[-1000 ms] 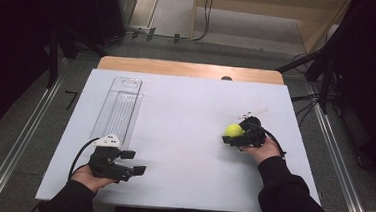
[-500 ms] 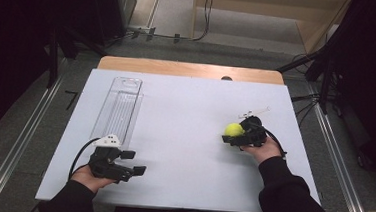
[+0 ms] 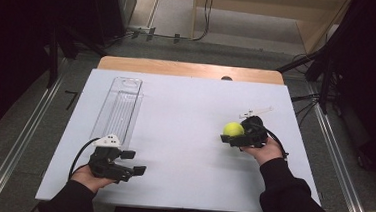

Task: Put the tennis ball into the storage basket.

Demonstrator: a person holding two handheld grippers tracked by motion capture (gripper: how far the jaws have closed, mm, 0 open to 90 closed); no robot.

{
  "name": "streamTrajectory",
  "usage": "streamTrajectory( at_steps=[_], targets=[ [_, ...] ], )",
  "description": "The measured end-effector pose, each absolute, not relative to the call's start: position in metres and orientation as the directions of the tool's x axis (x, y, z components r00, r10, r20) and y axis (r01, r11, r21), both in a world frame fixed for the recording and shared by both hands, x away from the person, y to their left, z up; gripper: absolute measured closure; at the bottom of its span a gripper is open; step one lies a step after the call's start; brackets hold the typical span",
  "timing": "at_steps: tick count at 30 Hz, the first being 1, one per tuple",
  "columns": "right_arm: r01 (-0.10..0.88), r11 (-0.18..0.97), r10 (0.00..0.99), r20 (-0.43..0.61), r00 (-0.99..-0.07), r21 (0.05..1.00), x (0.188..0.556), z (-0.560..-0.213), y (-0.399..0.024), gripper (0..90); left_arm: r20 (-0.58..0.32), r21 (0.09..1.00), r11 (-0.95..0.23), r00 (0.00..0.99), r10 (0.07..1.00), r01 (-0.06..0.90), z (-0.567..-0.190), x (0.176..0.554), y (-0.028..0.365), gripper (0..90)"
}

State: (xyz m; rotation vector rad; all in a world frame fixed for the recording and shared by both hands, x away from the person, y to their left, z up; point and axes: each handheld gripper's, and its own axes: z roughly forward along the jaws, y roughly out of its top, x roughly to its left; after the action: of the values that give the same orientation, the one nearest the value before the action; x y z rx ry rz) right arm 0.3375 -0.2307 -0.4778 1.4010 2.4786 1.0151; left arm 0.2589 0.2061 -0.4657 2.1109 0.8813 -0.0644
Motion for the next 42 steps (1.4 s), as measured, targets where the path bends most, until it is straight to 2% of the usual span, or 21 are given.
streamTrajectory(
  at_steps=[42],
  targets=[
    [0.674, 0.413, 0.710, 0.246, -0.660, 0.613, 0.321, -0.474, -0.192, 23.1, -0.327, 0.682, -0.414, 0.758, 0.564, 0.602, -0.466, 0.259, 0.207, 24.0]
  ],
)
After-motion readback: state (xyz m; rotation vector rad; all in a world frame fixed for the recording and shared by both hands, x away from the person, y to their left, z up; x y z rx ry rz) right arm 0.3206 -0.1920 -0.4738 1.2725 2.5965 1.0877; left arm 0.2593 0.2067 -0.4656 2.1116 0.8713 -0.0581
